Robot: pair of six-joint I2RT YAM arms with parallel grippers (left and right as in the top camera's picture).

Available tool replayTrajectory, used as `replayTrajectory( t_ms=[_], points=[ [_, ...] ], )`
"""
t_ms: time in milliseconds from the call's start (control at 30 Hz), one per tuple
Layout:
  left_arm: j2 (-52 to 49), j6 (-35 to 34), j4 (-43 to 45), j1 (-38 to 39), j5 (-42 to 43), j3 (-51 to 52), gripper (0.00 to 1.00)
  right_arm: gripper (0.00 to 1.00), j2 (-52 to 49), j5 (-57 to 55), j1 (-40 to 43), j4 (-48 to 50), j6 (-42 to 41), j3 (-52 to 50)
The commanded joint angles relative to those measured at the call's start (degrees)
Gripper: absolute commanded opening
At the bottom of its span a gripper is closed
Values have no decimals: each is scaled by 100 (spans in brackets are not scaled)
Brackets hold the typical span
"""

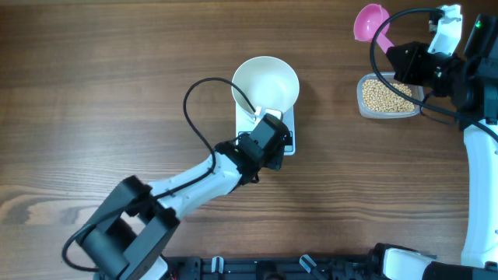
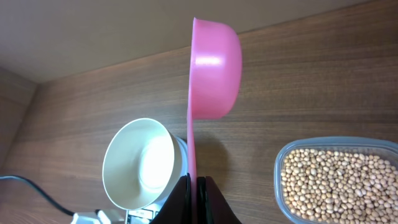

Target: Scoop item into bowl and weigh 150g on scale

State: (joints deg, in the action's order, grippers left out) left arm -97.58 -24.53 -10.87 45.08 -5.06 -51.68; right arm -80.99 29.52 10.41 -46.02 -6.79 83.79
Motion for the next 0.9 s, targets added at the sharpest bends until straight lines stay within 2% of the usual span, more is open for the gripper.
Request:
replayTrajectory(
  t_ms=[0, 500, 700, 867],
  points=[
    [-63, -13, 50, -22, -46, 37, 4, 4, 22, -52, 17, 4, 127, -2],
    [-306, -11, 431, -37, -116, 37, 4, 4, 22, -52, 17, 9, 127, -2],
    [-306, -13, 474, -76, -684, 37, 4, 4, 22, -55, 17, 11, 127, -2],
    [-339, -15, 581, -160, -640, 37, 4, 4, 22, -52, 17, 9, 127, -2]
  ],
)
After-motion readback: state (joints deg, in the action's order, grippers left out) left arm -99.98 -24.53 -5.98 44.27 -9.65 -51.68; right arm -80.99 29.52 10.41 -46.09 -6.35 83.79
